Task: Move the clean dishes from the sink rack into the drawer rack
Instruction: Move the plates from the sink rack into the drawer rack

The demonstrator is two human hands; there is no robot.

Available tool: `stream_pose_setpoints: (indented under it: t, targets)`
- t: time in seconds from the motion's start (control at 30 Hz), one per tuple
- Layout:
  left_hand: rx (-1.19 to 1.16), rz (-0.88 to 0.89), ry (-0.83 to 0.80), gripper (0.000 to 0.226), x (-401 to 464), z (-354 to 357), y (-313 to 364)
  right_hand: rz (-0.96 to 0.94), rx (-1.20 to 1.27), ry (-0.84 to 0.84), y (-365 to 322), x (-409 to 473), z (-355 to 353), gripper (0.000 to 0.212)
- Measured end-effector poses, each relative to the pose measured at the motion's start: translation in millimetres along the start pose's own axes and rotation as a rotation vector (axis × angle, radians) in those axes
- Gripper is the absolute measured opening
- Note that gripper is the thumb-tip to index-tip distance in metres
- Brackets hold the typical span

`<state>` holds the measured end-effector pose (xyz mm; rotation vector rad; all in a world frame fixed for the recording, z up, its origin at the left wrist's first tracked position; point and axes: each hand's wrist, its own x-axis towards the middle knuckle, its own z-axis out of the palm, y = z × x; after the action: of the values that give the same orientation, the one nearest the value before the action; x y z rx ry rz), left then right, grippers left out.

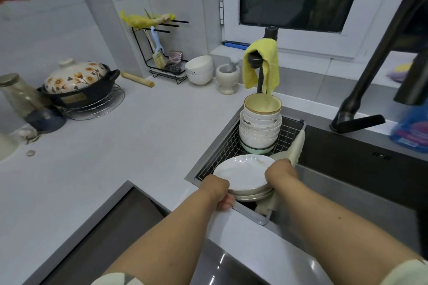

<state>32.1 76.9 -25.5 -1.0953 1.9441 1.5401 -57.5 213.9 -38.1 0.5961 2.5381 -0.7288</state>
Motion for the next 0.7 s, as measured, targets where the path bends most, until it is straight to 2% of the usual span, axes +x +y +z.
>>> stream_pose_setpoints:
  t: [0.1,0.27,0.4,0.5,0.7]
  targets:
    - [-0.056,-0.003,0.019,0.029,0,2,0,0.004,0.124,-0.001,3,-2,-2,0.046]
    - [-0.249,-0.009,0.013,0.029,-2,3,5,-0.001,0.405,-0.071,2,-11,-8,0.008]
    - [-0.403,-0.015,-0.033,0.032,-6,5,4,0.02,0.564,-0.095,6,-17,-11,0.01]
    - [-0.473,-0.032,-0.039,0.027,-7,4,3,0.003,0.596,-0.106,11,-25,-15,0.01]
    - [-0.551,-0.022,-0.028,0.022,-23,-4,-6,-0.174,0.59,-0.024,9,-63,-28,0.015]
